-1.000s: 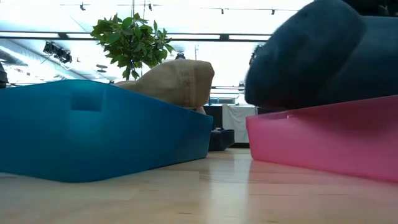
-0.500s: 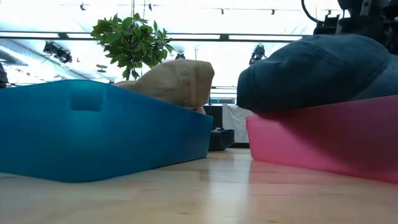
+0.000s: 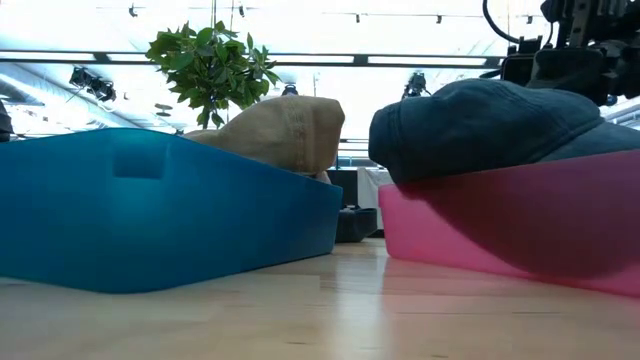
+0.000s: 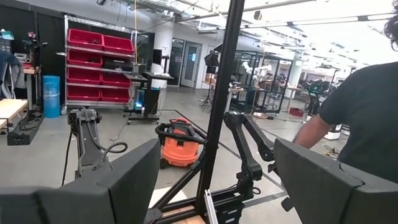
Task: Pick & Place hat
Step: Put the blue cap into the pink bin
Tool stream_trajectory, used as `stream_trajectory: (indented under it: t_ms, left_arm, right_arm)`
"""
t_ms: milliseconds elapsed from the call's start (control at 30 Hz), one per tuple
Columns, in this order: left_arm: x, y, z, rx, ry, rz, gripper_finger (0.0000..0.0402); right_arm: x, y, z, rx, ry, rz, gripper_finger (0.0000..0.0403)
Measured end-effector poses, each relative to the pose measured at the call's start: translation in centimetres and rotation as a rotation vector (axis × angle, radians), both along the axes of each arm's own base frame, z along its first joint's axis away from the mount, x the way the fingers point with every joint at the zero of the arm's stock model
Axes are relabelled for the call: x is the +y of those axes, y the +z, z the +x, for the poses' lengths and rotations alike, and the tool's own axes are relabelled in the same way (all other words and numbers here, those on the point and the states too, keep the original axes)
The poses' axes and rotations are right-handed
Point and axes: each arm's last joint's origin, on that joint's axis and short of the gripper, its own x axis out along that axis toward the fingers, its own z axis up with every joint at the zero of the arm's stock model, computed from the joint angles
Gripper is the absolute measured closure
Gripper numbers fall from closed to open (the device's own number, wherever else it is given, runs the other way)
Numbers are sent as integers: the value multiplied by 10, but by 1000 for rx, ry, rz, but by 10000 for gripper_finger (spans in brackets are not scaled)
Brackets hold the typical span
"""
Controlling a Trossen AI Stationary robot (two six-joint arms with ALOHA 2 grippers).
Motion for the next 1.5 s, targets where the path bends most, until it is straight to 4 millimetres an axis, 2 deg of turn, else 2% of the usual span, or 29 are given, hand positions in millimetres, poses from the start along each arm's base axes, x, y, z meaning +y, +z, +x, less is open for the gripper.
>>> stream_trajectory:
  t_ms: [633,767,1033,1267,1500]
  left_arm:
    - [0,-1,0,8,2,1,83]
    - [0,-2,0,20,2,-2,83]
    - [0,-2,0,14,5,18,83]
    - [0,-2,0,12,6,21,83]
    - [0,-2,0,9,7,27,83]
  right_arm:
    - [-3,-5,-3,55,-89,-54,403]
    - [-4,-1,-5,137,-92,-96,403]
    - [-6,19,-9,220,-78,-236,403]
    - [-8,13,-16,335,-112,-314,403]
    - [-8,18,-11,254,-87,-339,403]
